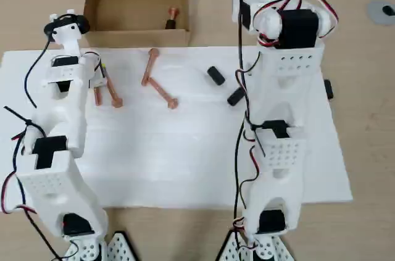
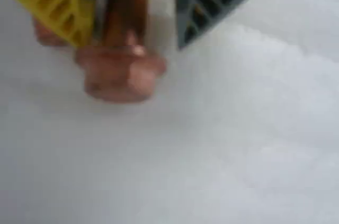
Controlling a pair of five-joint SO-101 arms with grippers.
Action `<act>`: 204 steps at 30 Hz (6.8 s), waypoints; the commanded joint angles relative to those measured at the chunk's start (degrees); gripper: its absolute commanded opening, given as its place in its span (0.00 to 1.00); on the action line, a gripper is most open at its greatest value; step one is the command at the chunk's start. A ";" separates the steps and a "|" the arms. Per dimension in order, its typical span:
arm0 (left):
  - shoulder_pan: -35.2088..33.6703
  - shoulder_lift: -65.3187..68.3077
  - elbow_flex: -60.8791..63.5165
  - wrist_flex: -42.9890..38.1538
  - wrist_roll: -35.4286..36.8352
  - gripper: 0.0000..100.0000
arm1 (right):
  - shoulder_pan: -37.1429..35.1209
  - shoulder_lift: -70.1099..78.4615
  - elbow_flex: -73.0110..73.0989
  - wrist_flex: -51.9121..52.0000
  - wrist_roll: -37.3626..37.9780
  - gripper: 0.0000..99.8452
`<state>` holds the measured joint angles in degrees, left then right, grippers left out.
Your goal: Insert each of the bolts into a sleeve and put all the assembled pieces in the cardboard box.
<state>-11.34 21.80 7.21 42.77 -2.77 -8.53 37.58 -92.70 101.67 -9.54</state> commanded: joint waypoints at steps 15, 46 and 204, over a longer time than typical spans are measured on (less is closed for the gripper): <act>0.44 -8.84 -16.62 20.13 1.41 0.01 | 0.57 -4.35 6.02 0.97 1.85 0.35; 0.70 -98.59 34.46 17.32 2.02 0.01 | -9.89 -3.91 53.05 -9.05 26.29 0.34; 16.53 -107.21 36.48 2.99 2.46 0.01 | -39.25 -119.96 171.91 -84.13 6.77 0.01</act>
<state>1.58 -84.84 46.59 45.05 -0.84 -48.97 -76.70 73.27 26.15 -6.02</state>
